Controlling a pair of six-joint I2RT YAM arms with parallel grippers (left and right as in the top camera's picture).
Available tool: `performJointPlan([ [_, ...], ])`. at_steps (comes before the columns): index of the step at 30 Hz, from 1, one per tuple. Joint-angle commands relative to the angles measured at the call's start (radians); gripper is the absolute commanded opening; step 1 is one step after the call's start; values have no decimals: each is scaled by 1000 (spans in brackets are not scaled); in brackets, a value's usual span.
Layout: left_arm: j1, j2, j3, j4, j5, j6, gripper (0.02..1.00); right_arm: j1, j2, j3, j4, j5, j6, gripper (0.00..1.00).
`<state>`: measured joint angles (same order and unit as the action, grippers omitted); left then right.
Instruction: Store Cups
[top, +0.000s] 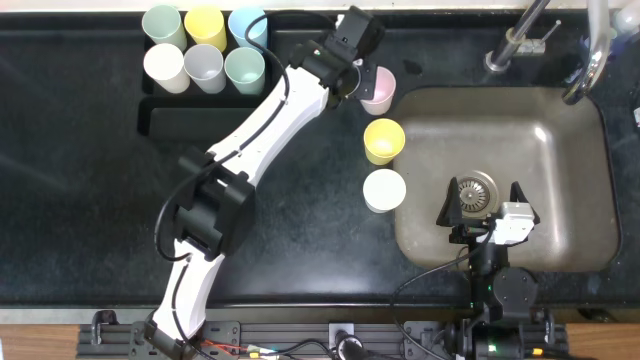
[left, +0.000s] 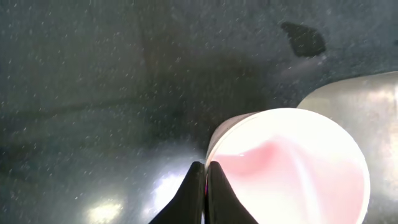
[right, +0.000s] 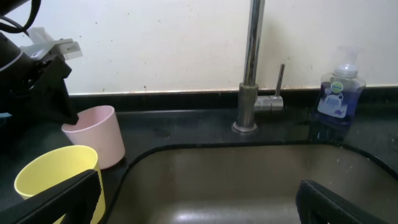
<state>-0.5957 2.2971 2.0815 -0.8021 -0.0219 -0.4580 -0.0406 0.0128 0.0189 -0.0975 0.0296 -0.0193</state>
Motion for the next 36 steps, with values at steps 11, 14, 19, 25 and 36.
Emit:
performJointPlan([
  [11,43,-74,239,-259,-13,-50,34,-3,-9,-10,8,-6,-3,998],
  [14,101,-188,239,-446,-26,-211,34,-3,-9,-10,8,-7,-3,998],
  [19,178,-382,219,-728,-188,-395,36,-3,-9,-10,8,-6,-3,998],
  [25,307,-673,24,-867,-320,-519,36,-3,-9,-10,8,-7,-3,998],
  [36,749,-1036,-736,-215,38,-344,38,-3,-9,-10,8,-7,-3,996],
])
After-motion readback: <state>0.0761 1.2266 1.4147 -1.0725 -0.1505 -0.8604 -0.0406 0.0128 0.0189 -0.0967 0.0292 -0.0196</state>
